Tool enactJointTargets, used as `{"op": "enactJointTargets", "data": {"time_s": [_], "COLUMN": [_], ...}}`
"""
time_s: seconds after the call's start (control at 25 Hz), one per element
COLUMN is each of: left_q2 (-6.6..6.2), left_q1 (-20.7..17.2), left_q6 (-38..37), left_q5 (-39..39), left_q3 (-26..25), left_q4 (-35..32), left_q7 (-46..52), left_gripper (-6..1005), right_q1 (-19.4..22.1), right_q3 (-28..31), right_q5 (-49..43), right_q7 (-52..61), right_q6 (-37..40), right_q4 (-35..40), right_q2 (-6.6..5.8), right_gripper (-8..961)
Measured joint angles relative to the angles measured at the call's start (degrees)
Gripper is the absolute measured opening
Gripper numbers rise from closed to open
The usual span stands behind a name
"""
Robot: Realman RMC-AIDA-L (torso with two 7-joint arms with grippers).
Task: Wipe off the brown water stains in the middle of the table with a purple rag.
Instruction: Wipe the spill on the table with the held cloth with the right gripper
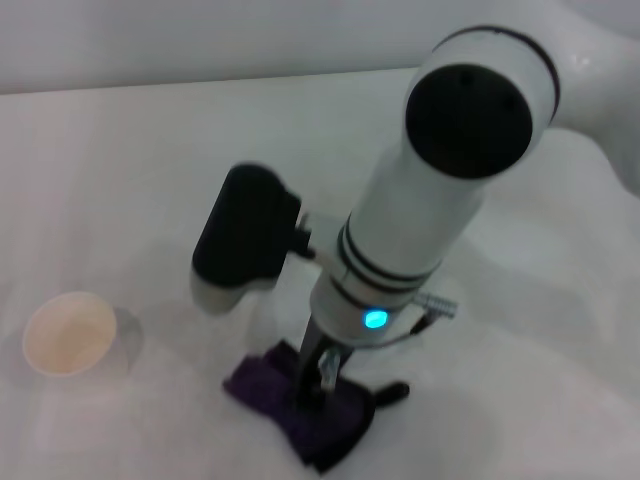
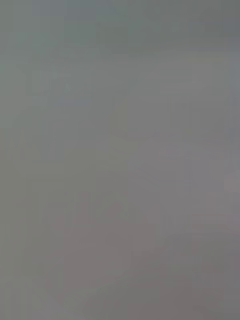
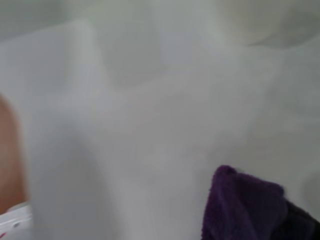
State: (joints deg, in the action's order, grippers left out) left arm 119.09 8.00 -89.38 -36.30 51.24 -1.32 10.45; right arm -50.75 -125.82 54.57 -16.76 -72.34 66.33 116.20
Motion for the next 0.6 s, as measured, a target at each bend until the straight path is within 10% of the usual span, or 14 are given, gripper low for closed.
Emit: {"op": "enactJointTargets", "data": {"time_s": [0.6], "left_q2": [-0.05], "left_q1": [-0.2], "left_q6": [0.0], "left_q5": [1.3], "left_q3": [-0.1], "left_q4": [-0.2], "left_q7": [0.0], "left_gripper": [892], "right_q1": [5.0], "right_q3": [17.8], "right_q5": [-19.3], "right_q7": [0.7], "right_q6": [-5.2], "right_q4": [0.0], "right_q2": [-0.54], "right_gripper": [100]}}
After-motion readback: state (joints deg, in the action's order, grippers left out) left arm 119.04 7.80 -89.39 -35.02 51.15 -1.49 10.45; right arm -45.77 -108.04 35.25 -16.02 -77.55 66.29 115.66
